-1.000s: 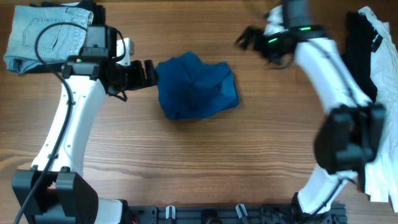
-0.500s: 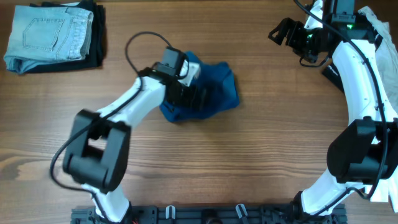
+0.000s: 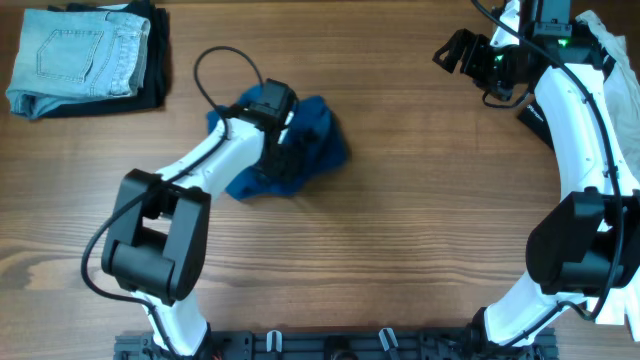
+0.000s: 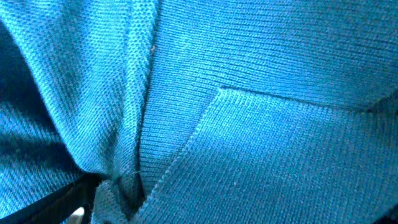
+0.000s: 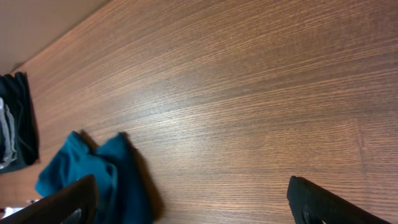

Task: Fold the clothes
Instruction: 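Grasp the teal bundle from above with the left gripper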

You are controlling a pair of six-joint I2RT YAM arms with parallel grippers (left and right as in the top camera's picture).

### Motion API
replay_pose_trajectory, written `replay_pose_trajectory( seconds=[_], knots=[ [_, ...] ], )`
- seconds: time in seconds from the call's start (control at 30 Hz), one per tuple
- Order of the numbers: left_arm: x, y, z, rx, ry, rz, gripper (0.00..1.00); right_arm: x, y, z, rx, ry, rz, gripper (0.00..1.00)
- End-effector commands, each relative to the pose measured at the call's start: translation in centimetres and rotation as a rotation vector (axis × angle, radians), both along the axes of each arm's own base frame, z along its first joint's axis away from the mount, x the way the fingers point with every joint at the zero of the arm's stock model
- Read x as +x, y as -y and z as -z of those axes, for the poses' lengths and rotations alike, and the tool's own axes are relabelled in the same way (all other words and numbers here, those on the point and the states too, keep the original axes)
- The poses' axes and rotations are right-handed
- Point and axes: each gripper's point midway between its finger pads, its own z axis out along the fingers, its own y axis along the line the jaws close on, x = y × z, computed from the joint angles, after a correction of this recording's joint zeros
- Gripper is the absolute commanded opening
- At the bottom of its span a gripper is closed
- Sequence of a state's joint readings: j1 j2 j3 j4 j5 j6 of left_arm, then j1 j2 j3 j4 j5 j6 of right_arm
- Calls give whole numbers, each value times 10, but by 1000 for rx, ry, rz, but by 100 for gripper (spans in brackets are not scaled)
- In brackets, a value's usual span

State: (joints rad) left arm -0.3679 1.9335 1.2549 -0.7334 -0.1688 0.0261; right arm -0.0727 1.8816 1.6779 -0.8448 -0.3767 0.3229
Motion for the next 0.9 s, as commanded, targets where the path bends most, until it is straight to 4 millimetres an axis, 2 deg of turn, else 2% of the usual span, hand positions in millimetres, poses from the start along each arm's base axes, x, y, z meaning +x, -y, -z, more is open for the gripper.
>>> replay_pose_trajectory(
  seconds=[0.0, 0.17, 0.23, 0.33, 0.43, 0.5, 0.57, 0.6, 0.63, 0.7, 0.87],
  knots=[
    [3, -91, 17, 329, -21, -38, 100, 1, 1, 6, -23, -5, -7, 98],
    [18, -113, 11, 406, -39, 152, 100, 1, 1, 6, -23, -6, -7, 98],
    [29, -122, -6, 491, 5, 138, 100, 0, 1, 6, -22, -8, -8, 98],
    [46, -109, -41, 494, 107, 107, 100, 0, 1, 6, -22, -8, -8, 98],
    [63, -76, -85, 391, 275, 38, 100, 0, 1, 6, -22, -10, -8, 98],
    [67, -42, -105, 243, 342, 51, 100, -1, 1, 7, -22, -12, -8, 98],
    [62, 11, -119, -7, 366, 103, 100, -1, 1, 7, -22, -14, -8, 98],
    [51, 57, -122, -248, 327, 147, 100, -1, 1, 7, -22, -14, -8, 98],
    [45, 71, -122, -332, 299, 158, 100, -1, 1, 7, -22, -14, -9, 98],
    [39, 84, -115, -416, 245, 151, 100, -1, 1, 7, -22, -15, -9, 98],
    [48, 80, -82, -426, 188, -19, 100, -2, 0, 7, -29, -14, -23, 98]
  ],
)
